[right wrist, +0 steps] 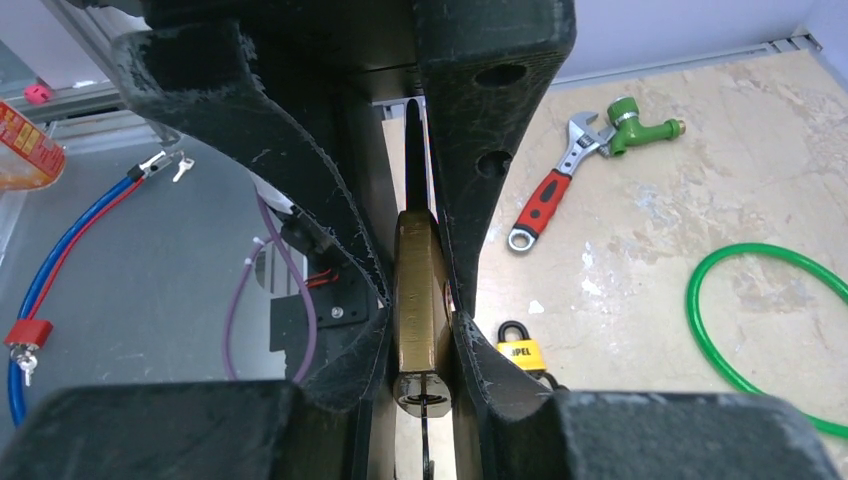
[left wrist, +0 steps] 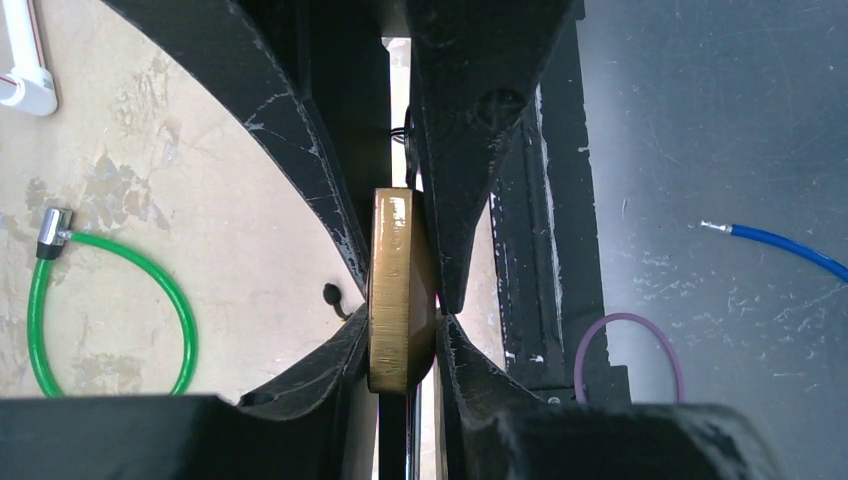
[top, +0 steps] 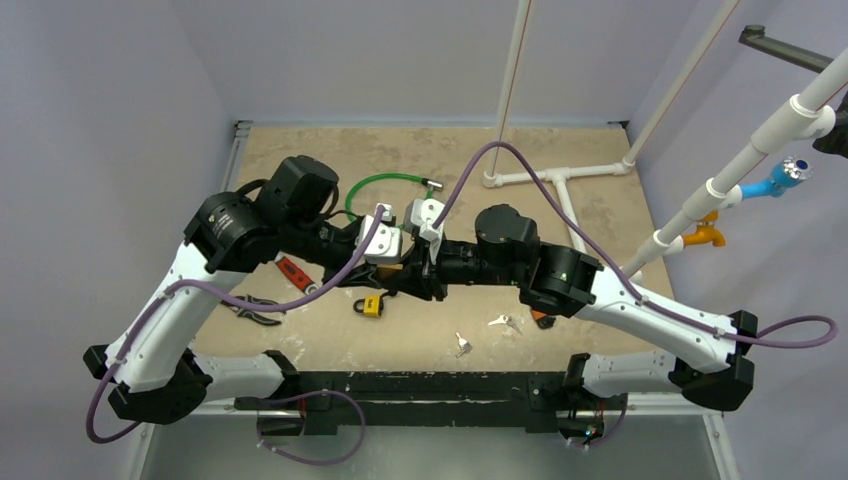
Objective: Unlock with the key
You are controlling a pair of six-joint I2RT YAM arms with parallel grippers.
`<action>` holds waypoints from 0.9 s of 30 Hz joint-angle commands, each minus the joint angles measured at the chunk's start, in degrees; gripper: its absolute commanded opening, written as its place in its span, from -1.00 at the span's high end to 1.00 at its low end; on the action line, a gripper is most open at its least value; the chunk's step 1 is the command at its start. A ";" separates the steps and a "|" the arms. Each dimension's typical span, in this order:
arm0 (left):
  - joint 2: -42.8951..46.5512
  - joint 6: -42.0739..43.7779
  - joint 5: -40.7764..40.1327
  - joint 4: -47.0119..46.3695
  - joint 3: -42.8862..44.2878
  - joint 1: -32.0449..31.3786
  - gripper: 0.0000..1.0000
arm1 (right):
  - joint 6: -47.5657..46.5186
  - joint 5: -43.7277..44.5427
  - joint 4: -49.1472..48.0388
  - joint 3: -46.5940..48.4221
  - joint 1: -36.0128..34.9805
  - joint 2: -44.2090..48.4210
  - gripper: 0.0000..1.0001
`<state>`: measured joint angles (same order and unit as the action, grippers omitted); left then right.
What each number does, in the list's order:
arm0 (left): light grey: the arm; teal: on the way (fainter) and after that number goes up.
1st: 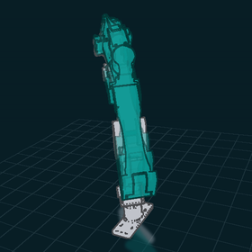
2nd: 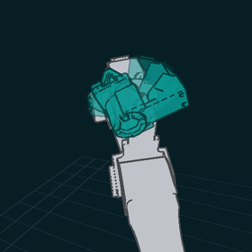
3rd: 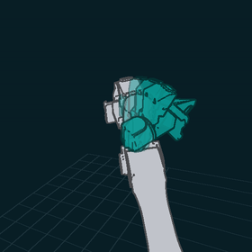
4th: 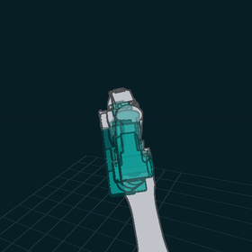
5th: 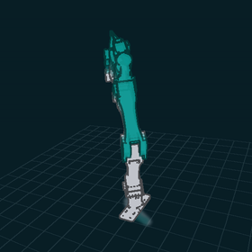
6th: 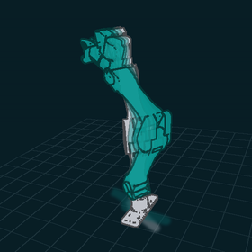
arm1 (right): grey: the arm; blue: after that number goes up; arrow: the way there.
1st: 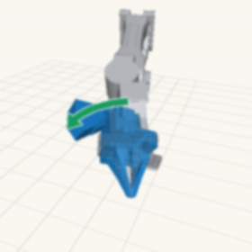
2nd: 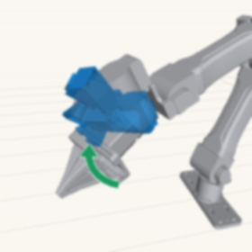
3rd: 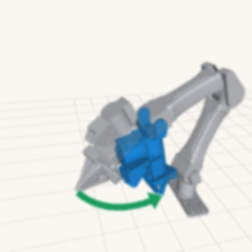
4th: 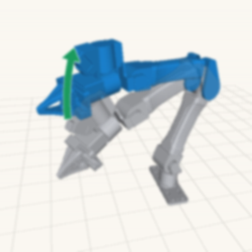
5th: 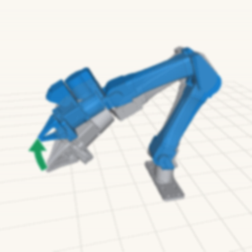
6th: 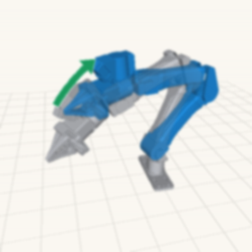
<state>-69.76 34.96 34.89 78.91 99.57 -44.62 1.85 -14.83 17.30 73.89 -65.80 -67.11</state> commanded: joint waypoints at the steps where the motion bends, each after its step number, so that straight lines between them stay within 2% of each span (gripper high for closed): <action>1: 0.28 0.88 2.10 -2.44 1.53 -0.31 1.00 | 1.18 -1.12 -10.00 2.84 -0.39 1.62 0.67; 5: 1.94 0.88 1.40 -3.52 0.21 -0.34 1.00 | 1.23 -0.48 -9.35 2.33 -0.39 4.30 0.17; 7: 2.45 0.63 1.72 -3.57 0.14 -0.32 1.00 | 0.45 1.03 -7.81 2.95 -0.38 5.49 -0.02; 11: 3.28 0.58 1.84 -2.93 0.36 -0.37 1.00 | -1.10 2.85 -4.71 3.98 -0.38 8.06 -0.11; 14: 3.44 1.69 2.01 -0.97 1.88 -0.30 1.00 | -1.57 3.17 -2.05 4.12 -0.29 10.22 -0.07; 17: 3.32 1.96 2.19 1.47 4.09 -0.32 1.00 | -4.07 0.87 0.75 3.32 -0.16 11.58 0.23; 20: 3.35 1.73 3.38 3.31 4.89 -0.31 1.00 | -4.97 -3.37 4.52 3.08 0.06 10.79 0.40; 27: 3.87 1.57 2.61 3.93 5.02 -0.34 1.00 | -5.45 -7.20 7.37 3.31 0.15 8.09 0.47</action>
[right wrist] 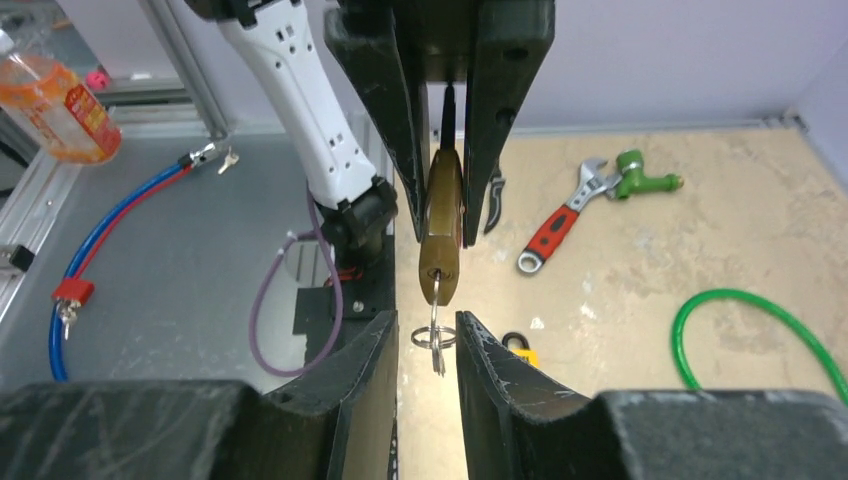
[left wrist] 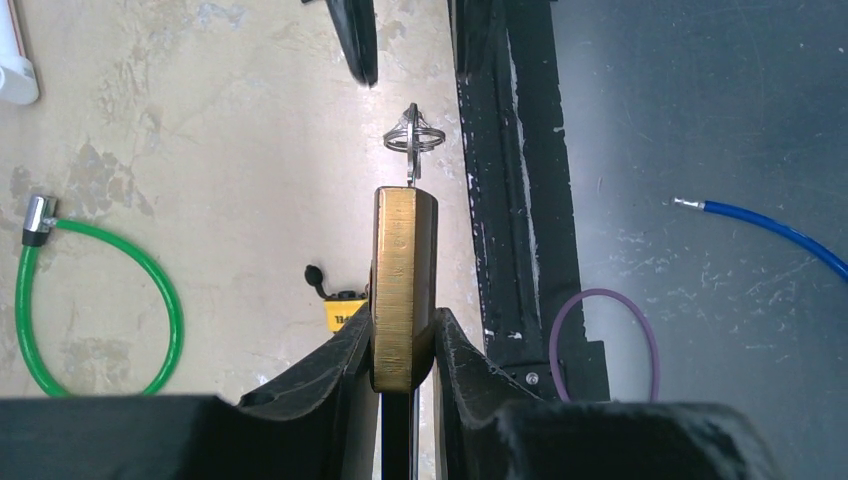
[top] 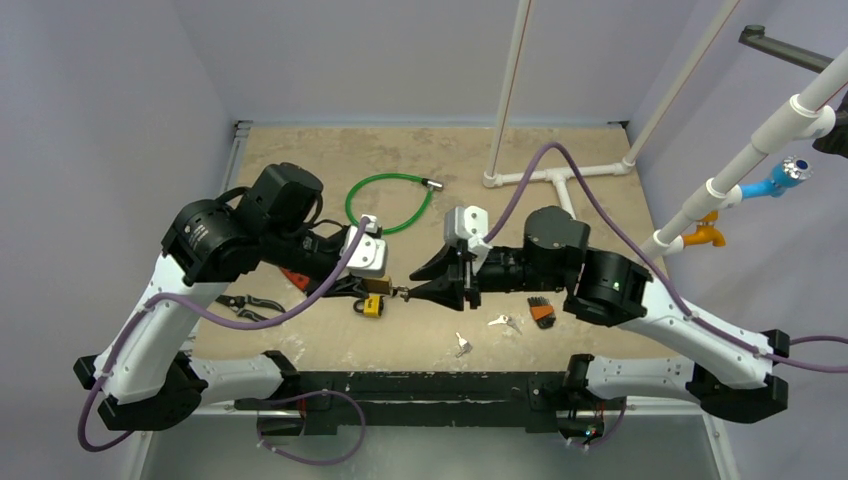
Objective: Unlock with the key
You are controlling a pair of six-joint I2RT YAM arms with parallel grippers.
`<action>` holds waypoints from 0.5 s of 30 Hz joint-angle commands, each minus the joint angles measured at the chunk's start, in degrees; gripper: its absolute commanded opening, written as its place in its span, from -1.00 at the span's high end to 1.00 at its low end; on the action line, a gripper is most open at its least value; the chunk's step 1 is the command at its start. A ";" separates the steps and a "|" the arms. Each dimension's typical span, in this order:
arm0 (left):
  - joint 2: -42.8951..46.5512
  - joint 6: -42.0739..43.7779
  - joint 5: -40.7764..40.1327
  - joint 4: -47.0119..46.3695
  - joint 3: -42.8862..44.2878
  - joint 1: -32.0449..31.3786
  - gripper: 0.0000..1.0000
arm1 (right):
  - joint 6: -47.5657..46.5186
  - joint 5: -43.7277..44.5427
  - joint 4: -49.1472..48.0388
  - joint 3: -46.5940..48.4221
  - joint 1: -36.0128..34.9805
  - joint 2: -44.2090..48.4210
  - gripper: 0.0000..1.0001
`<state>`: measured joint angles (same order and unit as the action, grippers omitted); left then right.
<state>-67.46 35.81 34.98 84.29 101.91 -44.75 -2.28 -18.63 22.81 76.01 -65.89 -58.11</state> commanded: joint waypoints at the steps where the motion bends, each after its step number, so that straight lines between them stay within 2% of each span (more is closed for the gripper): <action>1: 1.69 0.60 2.53 -1.61 2.69 -0.16 1.00 | -1.32 -3.31 1.70 1.24 0.23 -0.96 0.47; 8: 2.01 0.23 2.15 -2.02 2.98 -0.24 1.00 | -1.24 -3.49 1.23 1.33 0.32 -1.67 0.48; 15: 2.22 0.30 1.92 -2.27 3.09 -0.17 1.00 | -0.55 -3.63 -0.22 0.81 0.32 -2.70 0.68</action>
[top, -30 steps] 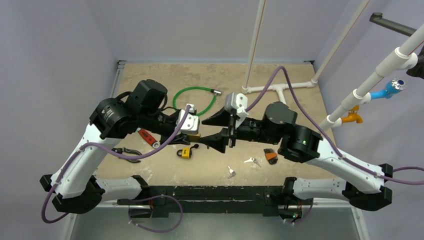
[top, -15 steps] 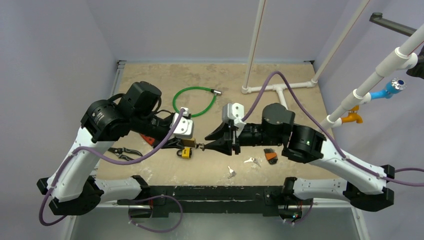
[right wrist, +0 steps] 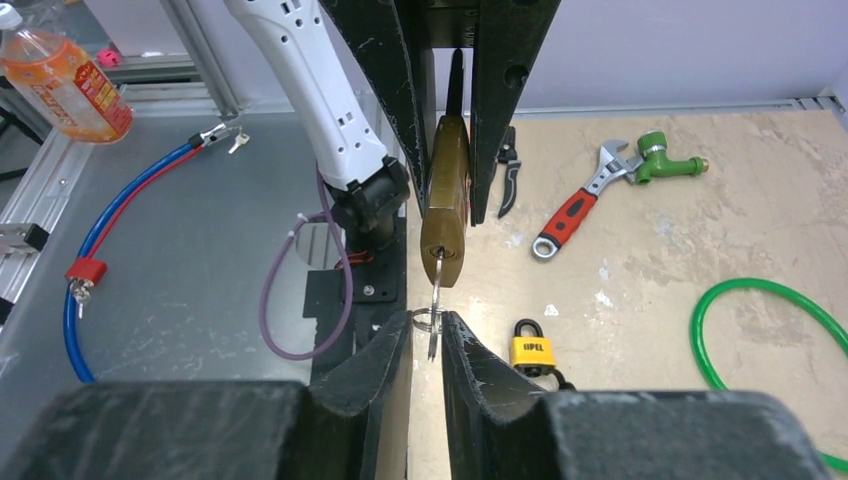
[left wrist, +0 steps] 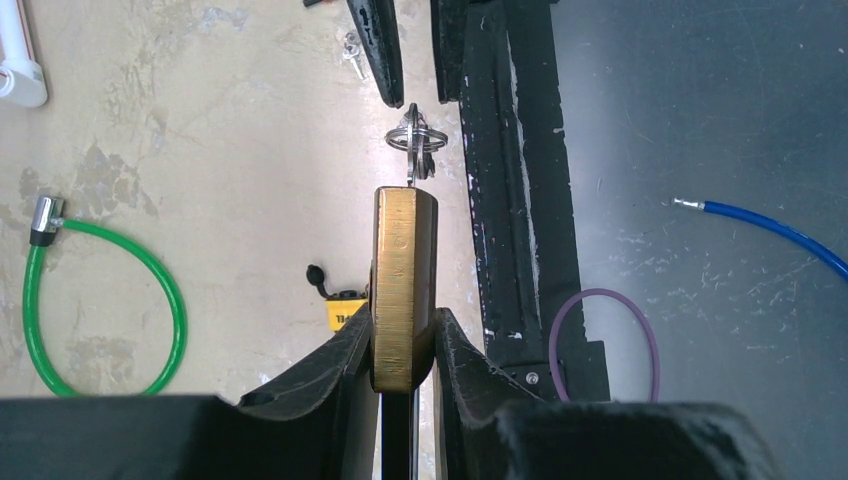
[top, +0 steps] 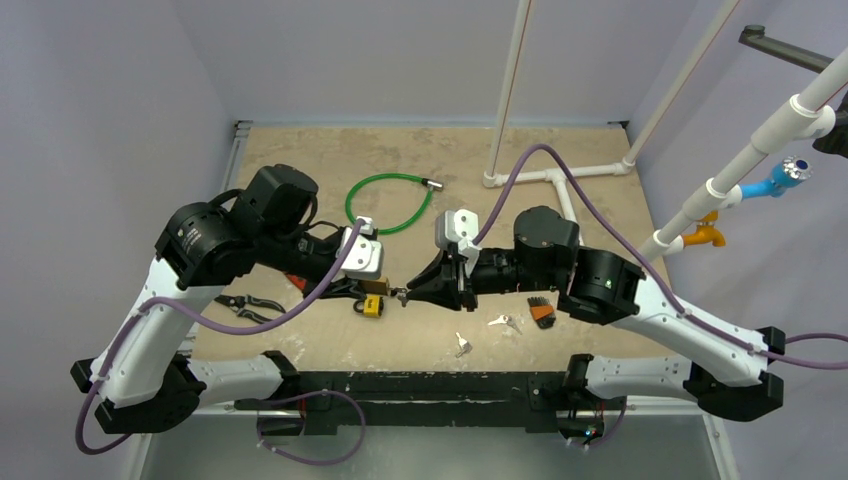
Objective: Unlock with the key
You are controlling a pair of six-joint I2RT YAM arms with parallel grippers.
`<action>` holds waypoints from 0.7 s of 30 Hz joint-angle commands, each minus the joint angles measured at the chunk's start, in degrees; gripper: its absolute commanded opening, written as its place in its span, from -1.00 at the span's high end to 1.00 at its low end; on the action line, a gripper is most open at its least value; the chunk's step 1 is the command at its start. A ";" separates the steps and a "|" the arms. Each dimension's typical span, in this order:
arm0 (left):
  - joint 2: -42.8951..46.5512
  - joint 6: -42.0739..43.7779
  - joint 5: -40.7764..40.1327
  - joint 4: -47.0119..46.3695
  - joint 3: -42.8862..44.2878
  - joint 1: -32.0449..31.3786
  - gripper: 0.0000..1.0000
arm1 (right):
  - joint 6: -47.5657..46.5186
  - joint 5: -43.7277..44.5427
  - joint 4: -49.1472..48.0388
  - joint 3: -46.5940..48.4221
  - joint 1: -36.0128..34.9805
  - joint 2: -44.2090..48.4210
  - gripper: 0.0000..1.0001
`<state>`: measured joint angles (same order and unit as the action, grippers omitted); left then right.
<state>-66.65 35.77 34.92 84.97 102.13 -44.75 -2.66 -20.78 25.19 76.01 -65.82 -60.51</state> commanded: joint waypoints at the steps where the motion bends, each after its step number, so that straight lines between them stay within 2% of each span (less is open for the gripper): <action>1: 1.38 0.35 2.00 -3.01 2.82 -0.21 1.00 | -0.16 -1.54 -2.89 0.86 0.24 -0.37 0.72; 5: 1.28 0.24 1.78 -3.14 2.99 -0.18 1.00 | -0.01 -2.01 -3.82 0.90 0.26 -0.90 0.79; 9: 1.17 0.26 1.73 -3.23 3.13 -0.16 1.00 | 0.02 -2.43 -3.84 1.12 0.23 -1.89 1.00; 21: 0.27 -0.51 2.14 -3.74 4.49 -0.19 1.00 | 1.03 -3.08 -5.77 1.19 0.26 -4.63 1.00</action>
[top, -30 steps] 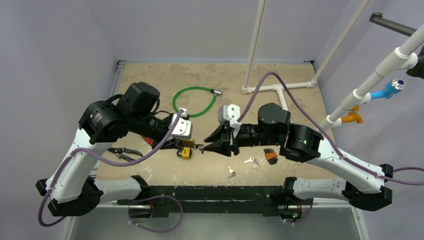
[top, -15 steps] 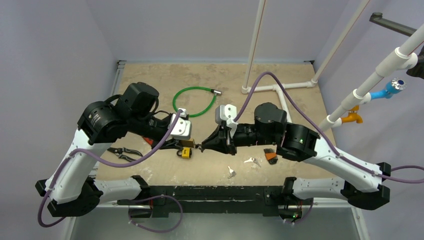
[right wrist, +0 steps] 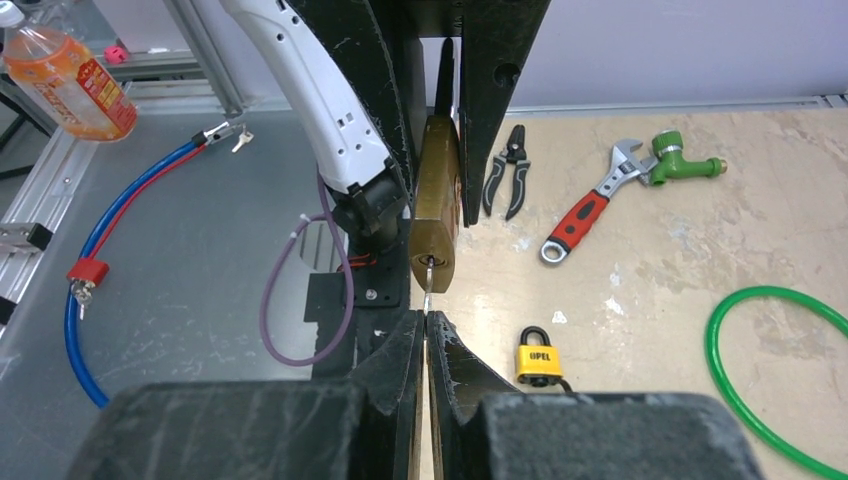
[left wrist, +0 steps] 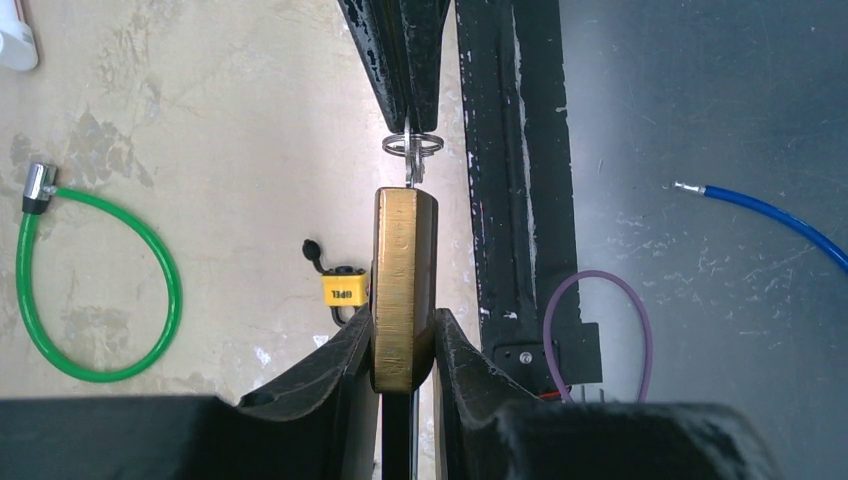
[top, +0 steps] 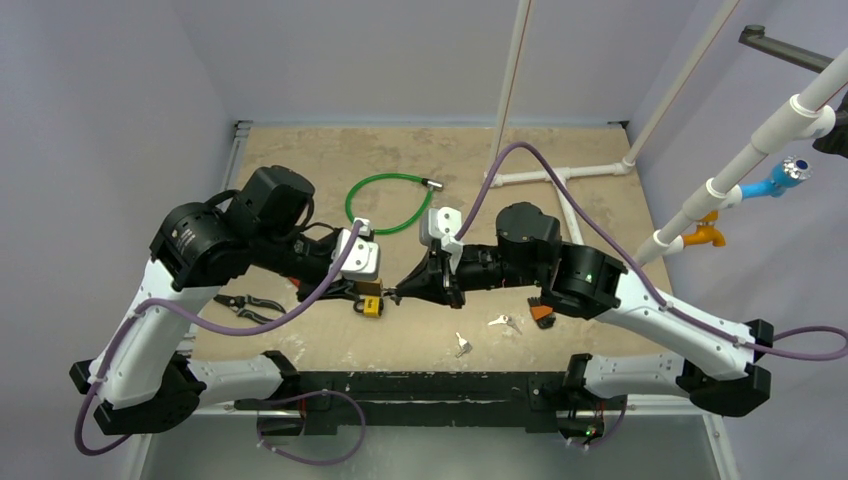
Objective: Unlock with the key
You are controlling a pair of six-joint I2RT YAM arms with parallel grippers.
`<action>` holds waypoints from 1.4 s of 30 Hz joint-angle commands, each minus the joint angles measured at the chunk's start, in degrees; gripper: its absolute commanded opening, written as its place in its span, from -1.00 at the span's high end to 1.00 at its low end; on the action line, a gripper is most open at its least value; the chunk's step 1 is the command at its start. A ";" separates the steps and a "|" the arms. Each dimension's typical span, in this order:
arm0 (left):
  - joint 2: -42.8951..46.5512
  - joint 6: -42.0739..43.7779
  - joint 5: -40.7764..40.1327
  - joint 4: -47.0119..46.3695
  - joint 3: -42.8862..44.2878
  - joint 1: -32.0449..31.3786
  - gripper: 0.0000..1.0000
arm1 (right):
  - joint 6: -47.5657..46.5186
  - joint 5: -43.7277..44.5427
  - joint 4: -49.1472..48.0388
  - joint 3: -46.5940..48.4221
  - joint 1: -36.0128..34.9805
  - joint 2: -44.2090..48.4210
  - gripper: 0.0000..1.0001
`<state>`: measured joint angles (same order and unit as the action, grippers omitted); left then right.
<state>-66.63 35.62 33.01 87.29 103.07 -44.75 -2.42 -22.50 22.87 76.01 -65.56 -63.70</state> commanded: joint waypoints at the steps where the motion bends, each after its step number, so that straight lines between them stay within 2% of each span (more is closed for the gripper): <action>1: 0.09 -0.45 4.19 -6.14 3.70 -0.21 1.00 | 1.09 -1.28 -3.78 1.22 -0.05 -1.69 1.00; 15: -0.93 -2.87 6.22 -9.89 1.52 -0.28 1.00 | 1.91 -0.55 -10.68 1.82 -0.74 -4.67 1.00; 19: -1.14 -5.93 7.34 -14.05 0.56 -0.25 1.00 | 1.46 2.55 -11.48 1.86 -3.40 -5.49 1.00; 25: -3.14 -6.39 11.26 -14.06 0.76 -0.25 1.00 | -0.75 8.99 -11.27 2.62 -6.32 -6.18 1.00; 30: -5.16 -7.92 14.76 -15.75 1.84 -0.36 1.00 | -0.83 11.08 -14.16 1.59 -6.60 -5.09 1.00; 42: -6.31 -8.38 15.48 -17.98 5.53 -5.44 1.00 | -0.44 11.19 -20.85 -2.97 -6.65 -1.52 1.00</action>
<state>-72.10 29.06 34.59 88.99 104.33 -47.31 -2.66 -11.05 19.75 73.23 -71.24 -63.42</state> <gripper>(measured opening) 0.201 0.005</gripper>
